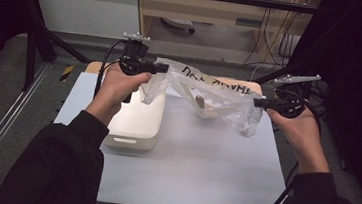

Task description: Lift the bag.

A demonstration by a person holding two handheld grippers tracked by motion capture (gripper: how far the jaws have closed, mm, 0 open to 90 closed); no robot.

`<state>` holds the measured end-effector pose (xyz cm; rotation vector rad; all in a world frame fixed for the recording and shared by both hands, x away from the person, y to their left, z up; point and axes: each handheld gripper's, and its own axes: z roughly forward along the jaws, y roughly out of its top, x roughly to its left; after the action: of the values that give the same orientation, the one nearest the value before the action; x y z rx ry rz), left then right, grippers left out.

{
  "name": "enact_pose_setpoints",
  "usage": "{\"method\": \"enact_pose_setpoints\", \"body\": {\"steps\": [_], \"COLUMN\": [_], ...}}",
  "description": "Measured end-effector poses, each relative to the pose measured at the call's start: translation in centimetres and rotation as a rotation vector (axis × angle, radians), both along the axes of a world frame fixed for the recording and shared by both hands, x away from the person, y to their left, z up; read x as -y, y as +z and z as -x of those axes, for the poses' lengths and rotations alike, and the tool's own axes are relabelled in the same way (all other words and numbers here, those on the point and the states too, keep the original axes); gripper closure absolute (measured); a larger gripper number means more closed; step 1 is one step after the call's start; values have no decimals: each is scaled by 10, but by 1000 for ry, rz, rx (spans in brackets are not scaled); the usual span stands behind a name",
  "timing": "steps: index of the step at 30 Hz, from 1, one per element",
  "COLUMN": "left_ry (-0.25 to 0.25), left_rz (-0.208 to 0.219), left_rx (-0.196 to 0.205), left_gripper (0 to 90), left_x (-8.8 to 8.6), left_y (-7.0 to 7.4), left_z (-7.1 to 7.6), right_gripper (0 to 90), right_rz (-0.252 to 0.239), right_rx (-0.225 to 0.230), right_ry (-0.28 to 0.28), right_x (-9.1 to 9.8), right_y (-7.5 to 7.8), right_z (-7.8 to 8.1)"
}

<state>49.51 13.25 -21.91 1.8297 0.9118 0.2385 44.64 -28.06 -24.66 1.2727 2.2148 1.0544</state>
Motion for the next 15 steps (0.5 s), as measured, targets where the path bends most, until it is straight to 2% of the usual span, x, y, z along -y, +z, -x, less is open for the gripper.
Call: {"method": "enact_pose_setpoints", "body": {"steps": [7, 11, 15], "left_ry": [4, 7, 12], "left_rz": [6, -4, 14], "left_rx": [18, 19, 16], "left_gripper": [900, 900, 900], "left_x": [2, 6, 12], "left_y": [9, 12, 11], "left_z": [-5, -12, -25], "right_gripper": [900, 900, 900], "right_rz": [13, 19, 19], "right_rx": [21, 34, 51], "right_ry": [-5, -14, -29], "right_x": [1, 2, 7], "right_y": [16, 24, 34], "right_z": [-2, -5, -6]}}
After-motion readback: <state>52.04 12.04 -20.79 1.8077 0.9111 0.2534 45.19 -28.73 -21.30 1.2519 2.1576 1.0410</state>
